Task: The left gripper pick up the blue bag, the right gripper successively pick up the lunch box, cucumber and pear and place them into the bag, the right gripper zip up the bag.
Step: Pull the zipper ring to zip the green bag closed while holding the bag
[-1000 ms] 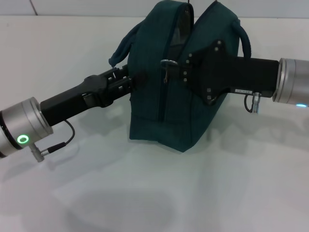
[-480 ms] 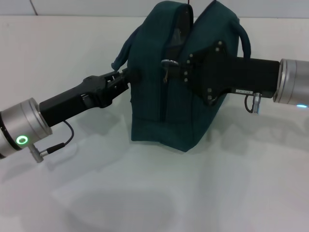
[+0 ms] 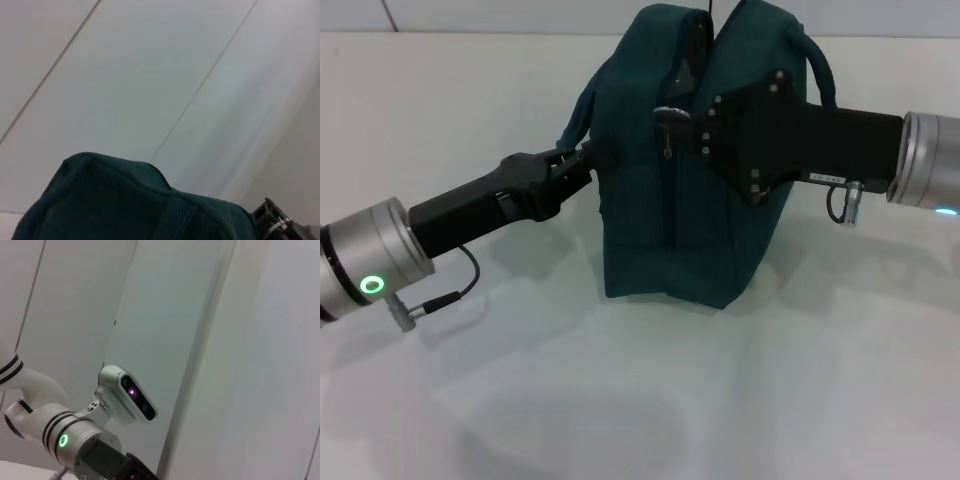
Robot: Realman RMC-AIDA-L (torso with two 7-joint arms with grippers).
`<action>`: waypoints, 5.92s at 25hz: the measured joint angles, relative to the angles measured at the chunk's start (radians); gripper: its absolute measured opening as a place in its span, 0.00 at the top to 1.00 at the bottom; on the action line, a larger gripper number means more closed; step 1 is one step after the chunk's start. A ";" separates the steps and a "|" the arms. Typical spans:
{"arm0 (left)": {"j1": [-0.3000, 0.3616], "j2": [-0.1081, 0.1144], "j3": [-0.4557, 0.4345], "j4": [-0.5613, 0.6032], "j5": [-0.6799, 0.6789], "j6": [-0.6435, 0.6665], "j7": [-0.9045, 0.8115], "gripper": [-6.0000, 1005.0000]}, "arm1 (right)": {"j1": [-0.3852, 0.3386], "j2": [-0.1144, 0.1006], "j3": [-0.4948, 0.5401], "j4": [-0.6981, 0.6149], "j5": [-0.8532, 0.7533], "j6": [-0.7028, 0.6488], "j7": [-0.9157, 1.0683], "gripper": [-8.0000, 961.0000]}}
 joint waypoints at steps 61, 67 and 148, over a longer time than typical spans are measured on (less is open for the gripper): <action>0.056 0.008 0.058 -0.002 0.021 0.110 0.106 0.94 | 0.096 -0.017 0.167 0.157 0.032 0.136 0.452 0.98; 0.098 0.014 0.015 -0.001 0.018 0.111 0.103 0.94 | 0.092 -0.011 0.167 0.159 0.033 0.195 0.451 0.98; -0.226 0.000 0.293 1.178 0.728 0.046 -1.245 0.25 | 0.090 -0.006 0.259 0.234 0.054 0.088 0.376 0.98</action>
